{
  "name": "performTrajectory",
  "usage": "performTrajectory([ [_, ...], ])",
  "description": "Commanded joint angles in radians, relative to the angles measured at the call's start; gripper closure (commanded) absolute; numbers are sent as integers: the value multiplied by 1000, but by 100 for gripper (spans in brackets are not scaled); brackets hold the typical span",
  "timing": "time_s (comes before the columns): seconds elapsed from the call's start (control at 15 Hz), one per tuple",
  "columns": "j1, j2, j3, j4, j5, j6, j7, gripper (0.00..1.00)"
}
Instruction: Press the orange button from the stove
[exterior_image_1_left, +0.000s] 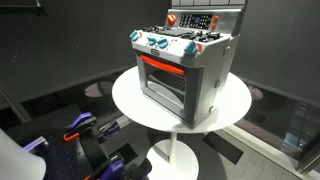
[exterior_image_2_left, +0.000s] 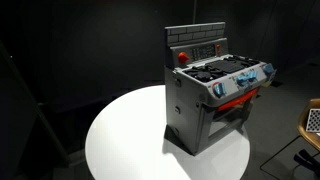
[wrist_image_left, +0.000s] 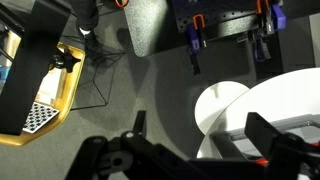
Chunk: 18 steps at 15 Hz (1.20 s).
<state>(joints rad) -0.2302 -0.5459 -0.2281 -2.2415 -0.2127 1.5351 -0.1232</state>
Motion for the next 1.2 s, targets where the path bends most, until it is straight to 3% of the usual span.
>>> performTrajectory([
  [0.0, 8, 0, -6, 3, -2, -3, 2, 0],
  [0.6, 20, 39, 4, 19, 13, 46, 30, 0],
  [1.13, 70, 121, 36, 35, 54, 185, 42, 0],
])
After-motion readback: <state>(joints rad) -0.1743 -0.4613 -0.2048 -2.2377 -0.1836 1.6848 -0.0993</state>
